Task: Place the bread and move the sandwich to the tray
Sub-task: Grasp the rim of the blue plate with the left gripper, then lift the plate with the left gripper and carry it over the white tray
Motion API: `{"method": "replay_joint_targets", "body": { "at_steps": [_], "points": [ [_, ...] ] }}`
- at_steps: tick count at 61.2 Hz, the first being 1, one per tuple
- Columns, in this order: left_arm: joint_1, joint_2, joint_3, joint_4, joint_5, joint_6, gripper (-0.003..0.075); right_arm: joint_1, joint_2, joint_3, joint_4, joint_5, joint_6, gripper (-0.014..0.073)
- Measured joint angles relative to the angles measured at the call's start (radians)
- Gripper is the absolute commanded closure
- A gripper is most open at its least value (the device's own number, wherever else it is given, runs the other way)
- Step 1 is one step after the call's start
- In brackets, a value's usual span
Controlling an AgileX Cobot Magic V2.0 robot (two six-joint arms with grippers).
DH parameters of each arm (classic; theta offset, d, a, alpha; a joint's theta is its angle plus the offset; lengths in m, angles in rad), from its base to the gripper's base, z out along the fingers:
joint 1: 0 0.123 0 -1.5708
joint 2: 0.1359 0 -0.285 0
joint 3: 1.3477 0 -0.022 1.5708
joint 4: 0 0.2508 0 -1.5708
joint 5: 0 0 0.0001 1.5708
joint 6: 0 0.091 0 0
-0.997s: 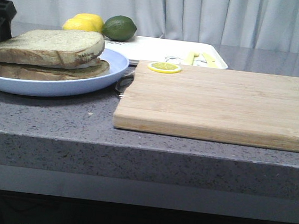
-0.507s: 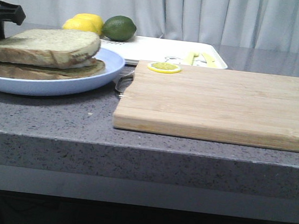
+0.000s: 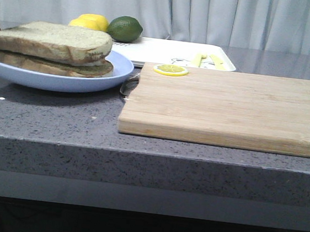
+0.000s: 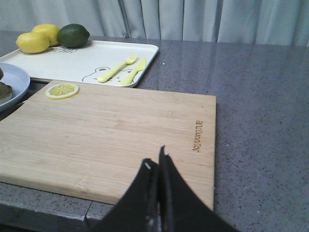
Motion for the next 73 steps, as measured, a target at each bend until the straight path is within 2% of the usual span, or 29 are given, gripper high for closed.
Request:
{"method": "replay_joint_targets", "body": {
  "at_steps": [18, 36, 46, 58, 73],
  "points": [
    [0.127, 0.002, -0.133, -0.157, 0.128, 0.103, 0.0739, 0.0, 0.0, 0.0, 0.0, 0.0, 0.0, 0.067],
    [0.112, 0.065, -0.23, -0.354, 0.163, 0.193, 0.0739, 0.0, 0.0, 0.0, 0.0, 0.0, 0.0, 0.067],
    [0.049, 0.214, -0.424, -0.363, 0.163, 0.195, 0.0739, 0.0, 0.0, 0.0, 0.0, 0.0, 0.0, 0.067],
    [-0.041, 0.472, -0.796, -0.367, 0.19, 0.151, 0.0738, 0.0, 0.0, 0.0, 0.0, 0.0, 0.0, 0.067],
    [-0.057, 0.761, -1.202, -0.371, 0.263, 0.054, 0.0738, 0.0, 0.0, 0.0, 0.0, 0.0, 0.0, 0.067]
  ]
}}
